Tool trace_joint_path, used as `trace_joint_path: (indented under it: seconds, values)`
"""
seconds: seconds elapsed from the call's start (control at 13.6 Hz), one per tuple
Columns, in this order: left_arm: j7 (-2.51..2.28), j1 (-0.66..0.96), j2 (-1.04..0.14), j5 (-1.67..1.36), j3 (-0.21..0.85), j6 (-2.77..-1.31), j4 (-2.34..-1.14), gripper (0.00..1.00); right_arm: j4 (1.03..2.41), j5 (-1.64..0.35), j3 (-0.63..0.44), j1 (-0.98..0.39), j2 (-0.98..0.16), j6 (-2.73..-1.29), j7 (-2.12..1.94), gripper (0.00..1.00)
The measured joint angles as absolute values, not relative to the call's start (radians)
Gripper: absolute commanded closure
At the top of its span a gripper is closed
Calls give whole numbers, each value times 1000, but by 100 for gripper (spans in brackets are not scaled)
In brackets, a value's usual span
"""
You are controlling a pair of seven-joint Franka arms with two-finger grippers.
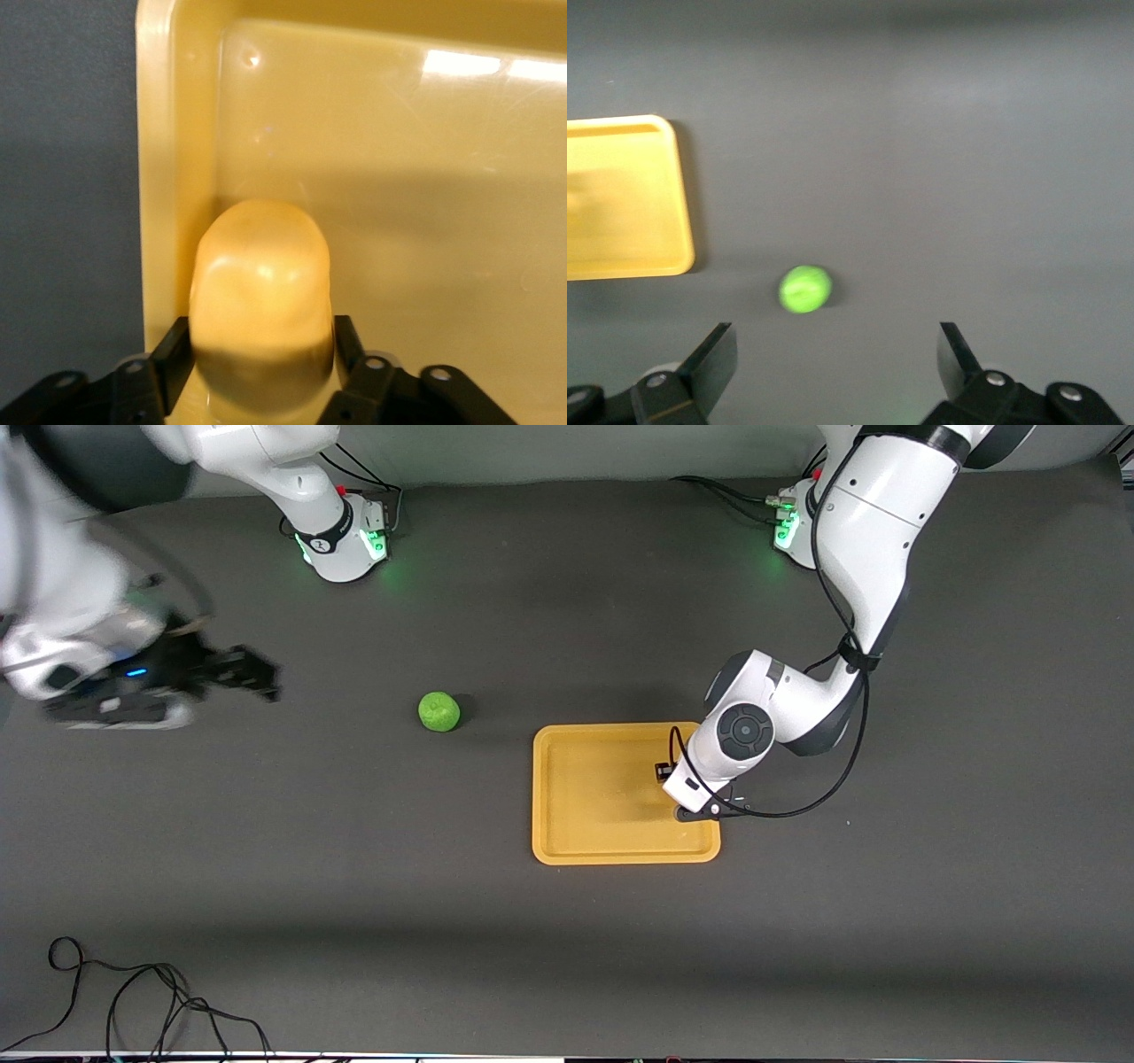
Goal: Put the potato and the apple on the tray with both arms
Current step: 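Carry the potato onto the tray while the right gripper moves out, then release the potato on the tray while the right gripper nears the apple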
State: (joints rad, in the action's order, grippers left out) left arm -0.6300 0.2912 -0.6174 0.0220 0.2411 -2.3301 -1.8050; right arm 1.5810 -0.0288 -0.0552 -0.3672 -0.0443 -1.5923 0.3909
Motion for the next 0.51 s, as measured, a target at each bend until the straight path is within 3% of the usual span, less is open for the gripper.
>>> trace_joint_path:
  seconds: [0.29,0.51]
  values:
    - [-630,275,-581,27,230,-2311,-1778,0,1733,-28,-54,-523,48,-1667,478,0]
    - [-610,207,-434,34,220,-2151,-1754,0,1938,-28,-54,-579,174,-1773,515,0]
